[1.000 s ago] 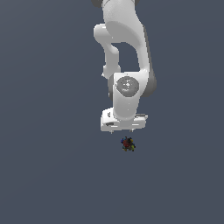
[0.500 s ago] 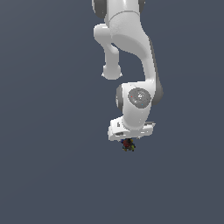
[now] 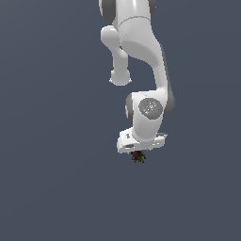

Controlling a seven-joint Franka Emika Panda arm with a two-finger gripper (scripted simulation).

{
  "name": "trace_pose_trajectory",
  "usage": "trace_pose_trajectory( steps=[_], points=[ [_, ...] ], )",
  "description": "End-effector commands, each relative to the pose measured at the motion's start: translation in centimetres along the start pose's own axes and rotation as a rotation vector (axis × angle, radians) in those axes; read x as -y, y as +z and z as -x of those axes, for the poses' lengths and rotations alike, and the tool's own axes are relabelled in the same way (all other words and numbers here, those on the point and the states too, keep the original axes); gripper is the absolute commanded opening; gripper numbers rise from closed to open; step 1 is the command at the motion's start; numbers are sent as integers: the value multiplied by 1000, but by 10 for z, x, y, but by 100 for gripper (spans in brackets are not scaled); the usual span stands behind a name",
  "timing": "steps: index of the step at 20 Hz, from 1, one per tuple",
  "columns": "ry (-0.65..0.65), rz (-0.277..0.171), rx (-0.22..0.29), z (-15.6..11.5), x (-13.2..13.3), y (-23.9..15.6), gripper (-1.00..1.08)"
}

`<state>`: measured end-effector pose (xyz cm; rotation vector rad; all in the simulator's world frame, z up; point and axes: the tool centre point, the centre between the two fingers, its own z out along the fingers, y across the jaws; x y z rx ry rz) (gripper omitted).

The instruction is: Pick up the object and move it to a goal position.

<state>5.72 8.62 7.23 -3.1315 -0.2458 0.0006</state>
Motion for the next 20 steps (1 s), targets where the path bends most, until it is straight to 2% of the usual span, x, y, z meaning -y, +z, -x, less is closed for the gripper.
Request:
trace_pose_trajectory(
  steps=[1,6,12,13,20],
  points=[
    [0,0,1,1,0,10,100],
    [-1,0,0,1,0,36,100],
    [-1,1,0,-1,0,43,100],
    [-1,1,0,-1,0,43,-100],
    [-1,1,0,-1,0,43,-100]
  ],
)
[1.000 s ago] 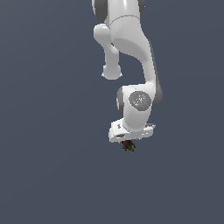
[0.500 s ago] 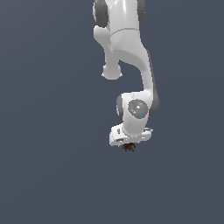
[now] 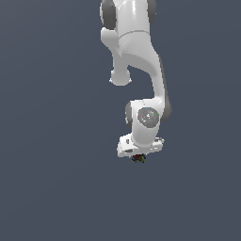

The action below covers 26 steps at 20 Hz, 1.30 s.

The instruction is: Pick up the object and move it to a goal position.

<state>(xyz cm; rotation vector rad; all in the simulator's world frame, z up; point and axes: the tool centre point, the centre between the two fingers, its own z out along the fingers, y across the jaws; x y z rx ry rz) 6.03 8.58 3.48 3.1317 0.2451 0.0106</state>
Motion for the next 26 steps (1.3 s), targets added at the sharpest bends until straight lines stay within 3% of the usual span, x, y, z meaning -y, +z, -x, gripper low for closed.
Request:
trace_pose_trajectory(
  steps=[1,9,20,26],
  points=[
    [-2,-1,7,2,1,5,-100],
    [-1,-1,1,0,-15,-7,-100],
    [-2,-1,6,-2,-90,-40,-100],
    [-2,-1,7,-4,-97,-43,-100]
  ],
)
